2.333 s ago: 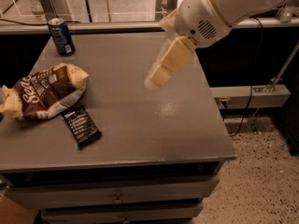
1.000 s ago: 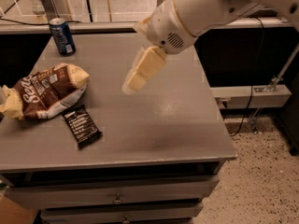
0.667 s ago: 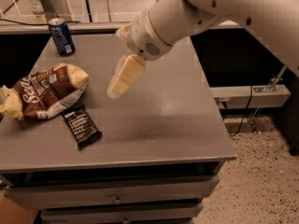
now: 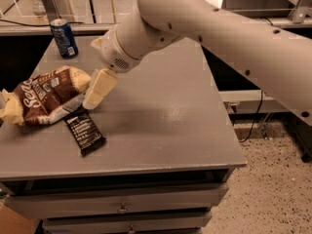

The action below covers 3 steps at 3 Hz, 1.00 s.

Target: Pick brown chip bag

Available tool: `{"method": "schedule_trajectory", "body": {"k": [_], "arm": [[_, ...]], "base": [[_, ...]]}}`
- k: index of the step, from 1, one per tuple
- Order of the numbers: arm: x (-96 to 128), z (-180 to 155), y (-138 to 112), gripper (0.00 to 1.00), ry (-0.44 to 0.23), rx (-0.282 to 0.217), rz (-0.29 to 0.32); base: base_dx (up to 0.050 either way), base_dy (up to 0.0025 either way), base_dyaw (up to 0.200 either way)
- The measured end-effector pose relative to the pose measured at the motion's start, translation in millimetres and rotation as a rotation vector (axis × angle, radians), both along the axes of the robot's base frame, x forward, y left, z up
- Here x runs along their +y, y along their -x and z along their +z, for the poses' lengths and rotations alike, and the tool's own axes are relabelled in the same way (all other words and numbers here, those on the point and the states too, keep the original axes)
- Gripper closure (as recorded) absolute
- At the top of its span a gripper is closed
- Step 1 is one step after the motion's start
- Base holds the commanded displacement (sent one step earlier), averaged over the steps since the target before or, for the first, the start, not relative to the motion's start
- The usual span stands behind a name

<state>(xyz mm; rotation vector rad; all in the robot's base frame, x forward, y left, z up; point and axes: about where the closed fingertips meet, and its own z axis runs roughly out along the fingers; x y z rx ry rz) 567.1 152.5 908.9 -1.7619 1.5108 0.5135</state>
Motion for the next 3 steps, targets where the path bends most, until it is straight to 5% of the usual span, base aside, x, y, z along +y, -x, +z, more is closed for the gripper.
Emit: {"method": "schedule_trajectory", "body": {"k": [2,3], "arm": [[70.4,-27.4,-9.0,0.00,-0.003,-0.007,0.062],[93.5,-40.5,-7.6,0.18,0.015,-0.011,0.074]], "base": [[0.000,0.00000,0.000],[0.000,0.00000,0.000]]}}
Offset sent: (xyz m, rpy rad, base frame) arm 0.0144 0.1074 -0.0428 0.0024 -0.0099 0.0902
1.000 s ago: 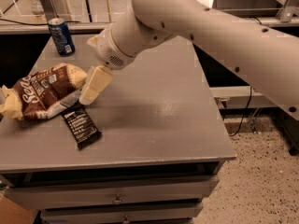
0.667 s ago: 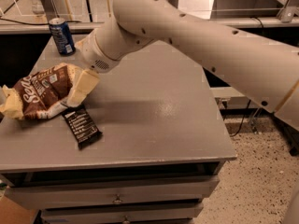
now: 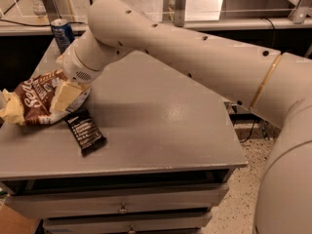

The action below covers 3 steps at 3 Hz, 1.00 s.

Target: Pick brown chip bag

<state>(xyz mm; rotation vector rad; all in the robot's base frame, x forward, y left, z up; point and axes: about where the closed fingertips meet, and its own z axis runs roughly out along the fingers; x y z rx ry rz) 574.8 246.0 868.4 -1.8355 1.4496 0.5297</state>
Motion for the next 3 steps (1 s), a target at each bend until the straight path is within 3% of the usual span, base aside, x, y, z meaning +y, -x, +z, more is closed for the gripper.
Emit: {"method": "schedule_trajectory", "body": {"k": [3], "arm": [[10.3,-7.0,-4.7,0.87,0.028,-0.019,-0.021]], "base": [[0.000,0.00000,0.000]]}}
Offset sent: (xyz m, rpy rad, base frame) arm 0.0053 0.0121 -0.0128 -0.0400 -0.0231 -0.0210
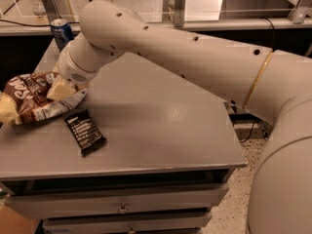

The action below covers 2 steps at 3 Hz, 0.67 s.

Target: Pick brown chip bag

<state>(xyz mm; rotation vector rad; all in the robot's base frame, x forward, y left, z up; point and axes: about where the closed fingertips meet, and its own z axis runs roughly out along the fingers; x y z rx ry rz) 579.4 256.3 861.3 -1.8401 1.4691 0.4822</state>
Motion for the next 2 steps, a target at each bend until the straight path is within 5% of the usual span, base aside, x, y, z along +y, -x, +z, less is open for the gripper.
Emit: {"method": "schedule_trajectory", "body": {"k": [1,2], "arm": [[-10.7,13.9,-9.0,1.00,-0.023,0.016,-0.045],[-31.3,35.4,-22.2,1.00,-0.085,0.045,-0.119]], "base": [[0.000,0.00000,0.000],[0.000,0.00000,0.000]]}}
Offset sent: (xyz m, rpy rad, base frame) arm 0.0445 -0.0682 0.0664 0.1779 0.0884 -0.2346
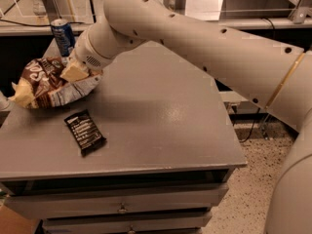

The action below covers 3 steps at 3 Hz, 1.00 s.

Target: Pick brown chip bag

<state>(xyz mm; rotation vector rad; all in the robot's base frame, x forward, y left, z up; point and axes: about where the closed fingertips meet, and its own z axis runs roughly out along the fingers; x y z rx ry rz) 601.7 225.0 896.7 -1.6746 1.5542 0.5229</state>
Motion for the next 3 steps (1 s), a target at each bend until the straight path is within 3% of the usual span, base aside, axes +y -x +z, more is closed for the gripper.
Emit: {"method": "schedule_trajectory", "body": {"k": [3], "arm": [[-87.4,81.9,-30.2,1.00,-0.257,0.009,-0.220]], "base": [[0.000,0.00000,0.000]]}}
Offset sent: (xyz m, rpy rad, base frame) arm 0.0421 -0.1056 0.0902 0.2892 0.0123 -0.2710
